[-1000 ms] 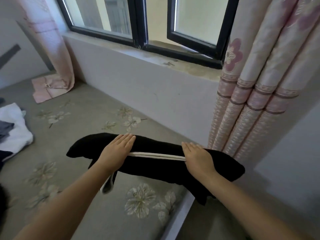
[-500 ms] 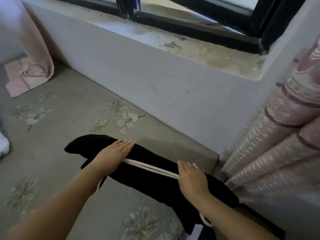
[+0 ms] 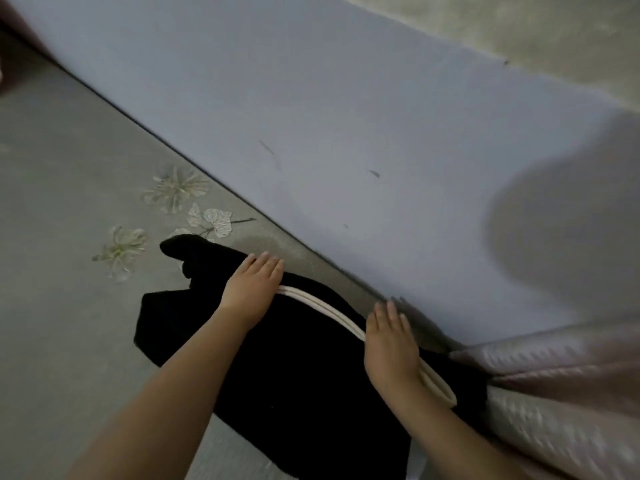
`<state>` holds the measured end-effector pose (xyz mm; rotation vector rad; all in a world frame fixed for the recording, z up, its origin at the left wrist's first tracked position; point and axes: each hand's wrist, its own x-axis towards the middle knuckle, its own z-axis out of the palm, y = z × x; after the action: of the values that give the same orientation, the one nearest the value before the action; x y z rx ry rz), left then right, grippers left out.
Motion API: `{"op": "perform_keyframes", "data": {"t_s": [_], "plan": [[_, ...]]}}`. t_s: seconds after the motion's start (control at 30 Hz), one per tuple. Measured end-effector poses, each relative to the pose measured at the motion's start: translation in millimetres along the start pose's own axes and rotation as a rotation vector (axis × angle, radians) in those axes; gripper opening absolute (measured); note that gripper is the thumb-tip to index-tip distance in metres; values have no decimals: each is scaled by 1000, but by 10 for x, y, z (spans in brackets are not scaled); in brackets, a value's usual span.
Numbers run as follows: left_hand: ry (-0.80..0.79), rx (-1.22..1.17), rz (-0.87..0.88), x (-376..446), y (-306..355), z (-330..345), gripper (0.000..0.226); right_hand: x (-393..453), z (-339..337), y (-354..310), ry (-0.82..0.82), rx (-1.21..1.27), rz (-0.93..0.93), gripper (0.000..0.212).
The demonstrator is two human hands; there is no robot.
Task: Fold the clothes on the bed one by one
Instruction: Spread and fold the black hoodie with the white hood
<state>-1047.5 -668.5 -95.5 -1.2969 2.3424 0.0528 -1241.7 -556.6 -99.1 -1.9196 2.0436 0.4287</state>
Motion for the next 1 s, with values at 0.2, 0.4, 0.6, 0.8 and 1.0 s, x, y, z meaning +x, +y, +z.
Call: {"op": "perform_keyframes", "data": {"t_s": [0.2,0.4,0.6,0.8,1.0], "plan": [[331,-31,-61,228,131,45,51,206,21,37,362,-19,61,40],[433,-68,15,100,356,292,51,172,188,-114,361,13,-14,64],[442,-117,81,-465,380,719,48,-196,498,-14,136,46,-23,53],[198,50,-25,-267,-72,654,51,-156,642,141,71,-26,24,50],[241,222,-259,352,-598,536,59,-79,770,144,176,14,88,51]]}}
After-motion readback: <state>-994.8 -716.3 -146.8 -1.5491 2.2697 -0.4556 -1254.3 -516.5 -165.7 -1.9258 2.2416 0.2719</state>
